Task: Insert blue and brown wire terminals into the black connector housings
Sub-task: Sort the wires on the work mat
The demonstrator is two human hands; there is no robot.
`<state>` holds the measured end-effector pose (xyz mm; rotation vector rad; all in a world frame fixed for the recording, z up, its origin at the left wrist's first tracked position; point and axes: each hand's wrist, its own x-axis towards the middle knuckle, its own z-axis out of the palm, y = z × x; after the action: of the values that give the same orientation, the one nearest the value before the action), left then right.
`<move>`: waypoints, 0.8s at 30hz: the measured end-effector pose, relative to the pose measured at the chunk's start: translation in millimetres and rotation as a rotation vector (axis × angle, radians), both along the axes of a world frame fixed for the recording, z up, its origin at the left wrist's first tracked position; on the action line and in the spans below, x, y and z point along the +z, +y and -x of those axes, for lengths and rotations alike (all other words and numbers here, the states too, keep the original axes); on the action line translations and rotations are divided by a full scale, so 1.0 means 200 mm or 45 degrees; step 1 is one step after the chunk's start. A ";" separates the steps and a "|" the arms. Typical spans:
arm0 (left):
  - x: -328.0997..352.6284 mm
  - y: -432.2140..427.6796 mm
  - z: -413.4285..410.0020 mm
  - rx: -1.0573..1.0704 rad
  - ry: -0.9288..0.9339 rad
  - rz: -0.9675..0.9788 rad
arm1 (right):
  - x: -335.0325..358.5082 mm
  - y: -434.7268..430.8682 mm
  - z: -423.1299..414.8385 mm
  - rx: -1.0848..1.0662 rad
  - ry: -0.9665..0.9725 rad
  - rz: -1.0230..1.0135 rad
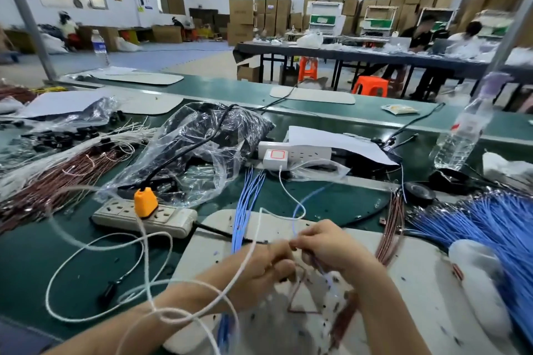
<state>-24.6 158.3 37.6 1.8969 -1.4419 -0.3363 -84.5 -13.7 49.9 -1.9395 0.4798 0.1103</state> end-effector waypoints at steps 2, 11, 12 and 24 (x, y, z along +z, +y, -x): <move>0.10 -0.03 0.07 -0.322 0.607 0.101 | 0.08 -0.07 0.07 0.191 0.102 0.197; 0.36 -0.42 -0.12 0.066 1.628 1.358 | 0.40 -0.55 0.55 -0.087 -0.345 -0.324; 0.29 -0.48 -0.12 0.276 1.395 1.258 | 0.40 -0.55 0.55 -0.230 -0.579 -0.435; -0.14 -0.65 -0.02 0.327 0.695 0.671 | -0.06 -0.33 0.15 -0.944 -1.121 -0.129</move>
<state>-21.2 28.0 10.4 1.3907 -0.8087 -0.2847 -114.5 -78.9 38.4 -1.4099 0.5304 -1.1171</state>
